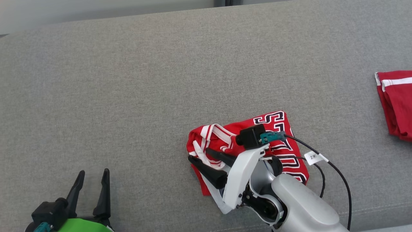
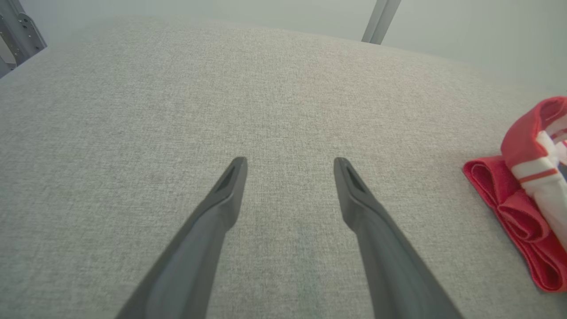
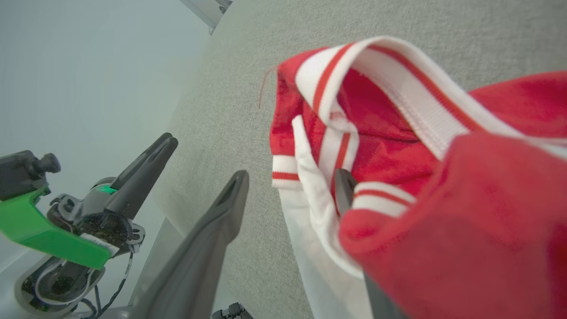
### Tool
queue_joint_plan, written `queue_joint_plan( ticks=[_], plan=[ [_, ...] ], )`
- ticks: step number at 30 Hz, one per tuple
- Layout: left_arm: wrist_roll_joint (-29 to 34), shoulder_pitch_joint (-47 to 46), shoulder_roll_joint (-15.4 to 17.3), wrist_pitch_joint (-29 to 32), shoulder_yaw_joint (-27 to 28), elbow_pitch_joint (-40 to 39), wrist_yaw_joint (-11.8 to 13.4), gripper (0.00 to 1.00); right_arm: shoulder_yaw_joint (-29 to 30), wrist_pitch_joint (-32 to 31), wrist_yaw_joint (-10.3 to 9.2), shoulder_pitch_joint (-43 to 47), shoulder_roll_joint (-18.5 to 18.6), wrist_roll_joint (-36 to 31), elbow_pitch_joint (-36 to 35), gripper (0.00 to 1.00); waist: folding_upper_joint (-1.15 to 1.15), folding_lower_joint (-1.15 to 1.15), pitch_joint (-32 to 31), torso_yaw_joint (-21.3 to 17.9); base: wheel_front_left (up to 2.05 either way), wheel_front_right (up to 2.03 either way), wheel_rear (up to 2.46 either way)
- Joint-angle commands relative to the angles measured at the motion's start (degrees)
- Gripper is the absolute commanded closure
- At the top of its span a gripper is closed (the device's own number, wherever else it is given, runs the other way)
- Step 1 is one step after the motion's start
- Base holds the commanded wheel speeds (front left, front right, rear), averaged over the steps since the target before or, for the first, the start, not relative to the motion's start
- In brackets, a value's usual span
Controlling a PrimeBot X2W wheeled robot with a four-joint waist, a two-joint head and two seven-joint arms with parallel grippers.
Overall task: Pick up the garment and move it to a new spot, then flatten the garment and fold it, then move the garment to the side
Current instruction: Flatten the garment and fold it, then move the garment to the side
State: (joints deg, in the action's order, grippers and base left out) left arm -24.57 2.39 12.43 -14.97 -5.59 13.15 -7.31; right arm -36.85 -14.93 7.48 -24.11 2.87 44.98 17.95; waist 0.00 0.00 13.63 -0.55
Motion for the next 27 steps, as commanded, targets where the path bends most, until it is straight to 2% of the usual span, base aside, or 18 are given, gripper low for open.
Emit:
queue_joint_plan(
  ticks=[1,4,7,11,14,17,19,27],
  plan=[
    [0.17,0.56,0.51,-0.25,0.47,-0.07,-0.2,0.0,0.71,0.63,0.02,-0.72,0.07,-0.05,-1.47,0.0,0.0,0.0,-0.11,-0.18,0.0,0.0,0.0],
    [0.03,1.27,0.6,-0.25,1.04,-0.35,-0.22,0.0,4.78,-0.41,0.01,1.16,0.09,1.97,-7.78,0.0,0.0,0.0,-0.41,-0.46,0.0,0.0,0.0],
    [0.1,1.59,0.26,-0.25,1.55,-0.9,-0.23,0.0,12.96,-3.4,0.01,3.98,0.19,1.98,-14.88,0.0,0.0,0.0,-0.42,-0.61,0.0,0.0,0.0],
    [0.25,1.52,-0.49,-0.25,1.89,-2.06,-0.25,0.0,26.61,-11.67,0.01,7.74,1.47,-7.06,-21.72,0.0,0.0,0.0,0.6,-0.93,0.0,0.0,0.0],
    [0.51,0.67,-0.72,-0.25,1.58,-2.74,-0.22,0.0,32.82,-18.61,0.03,10.23,2.55,-12.8,-23.63,0.0,0.0,0.0,1.83,-0.88,0.0,0.0,0.0],
    [0.44,-0.25,-0.68,-0.25,1.38,-3.09,-0.23,0.0,34.74,-24.02,0.02,12.31,4.9,-15.71,-23.85,0.0,0.0,0.0,2.99,-0.85,0.0,0.0,0.0],
    [0.38,-0.38,-0.66,-0.25,1.32,-3.17,-0.23,0.0,35.07,-25.16,0.01,12.69,5.4,-15.92,-23.64,0.0,0.0,0.0,3.33,-0.85,0.0,0.0,0.0],
    [-0.04,-1.42,-0.91,-0.25,0.99,-3.03,-0.25,0.0,34.54,-30.04,0.02,11.36,5.82,-12.46,-19.68,0.0,0.0,0.0,4.97,-0.12,0.0,0.0,0.0]
  ],
)
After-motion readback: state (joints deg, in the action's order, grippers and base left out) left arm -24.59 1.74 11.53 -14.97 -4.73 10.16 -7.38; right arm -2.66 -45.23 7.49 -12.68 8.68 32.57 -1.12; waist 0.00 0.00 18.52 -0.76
